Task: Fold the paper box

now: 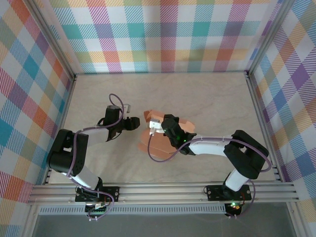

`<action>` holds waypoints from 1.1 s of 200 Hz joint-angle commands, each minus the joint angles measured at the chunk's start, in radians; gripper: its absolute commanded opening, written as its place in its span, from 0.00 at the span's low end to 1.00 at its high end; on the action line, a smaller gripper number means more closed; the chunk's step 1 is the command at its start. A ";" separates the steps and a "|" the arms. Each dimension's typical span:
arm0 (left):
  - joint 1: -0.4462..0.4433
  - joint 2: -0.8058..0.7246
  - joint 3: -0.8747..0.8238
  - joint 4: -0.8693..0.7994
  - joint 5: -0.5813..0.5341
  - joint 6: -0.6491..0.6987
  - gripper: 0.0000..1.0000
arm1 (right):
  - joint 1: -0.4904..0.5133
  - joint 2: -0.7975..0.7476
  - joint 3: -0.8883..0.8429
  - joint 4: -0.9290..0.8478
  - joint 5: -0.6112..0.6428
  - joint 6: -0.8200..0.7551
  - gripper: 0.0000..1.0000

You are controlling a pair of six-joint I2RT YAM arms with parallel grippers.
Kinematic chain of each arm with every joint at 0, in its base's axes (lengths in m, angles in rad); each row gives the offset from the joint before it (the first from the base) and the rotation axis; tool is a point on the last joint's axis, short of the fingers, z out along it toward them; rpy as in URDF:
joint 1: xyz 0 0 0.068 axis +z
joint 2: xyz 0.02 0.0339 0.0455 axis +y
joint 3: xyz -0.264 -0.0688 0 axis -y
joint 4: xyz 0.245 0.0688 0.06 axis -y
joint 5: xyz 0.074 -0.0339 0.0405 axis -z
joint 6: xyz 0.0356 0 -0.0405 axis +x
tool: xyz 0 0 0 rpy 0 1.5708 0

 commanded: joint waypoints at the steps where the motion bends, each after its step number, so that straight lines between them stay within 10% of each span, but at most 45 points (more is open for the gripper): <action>1: 0.015 0.006 0.026 0.002 0.021 -0.001 0.56 | -0.006 -0.047 0.062 -0.189 -0.077 0.122 0.00; 139: 0.015 0.017 0.026 0.014 0.030 0.004 0.56 | -0.048 -0.083 0.219 -0.555 -0.204 0.286 0.00; 220: 0.015 0.052 0.061 0.012 0.023 0.005 0.56 | -0.041 0.004 0.036 0.081 -0.010 -0.088 0.00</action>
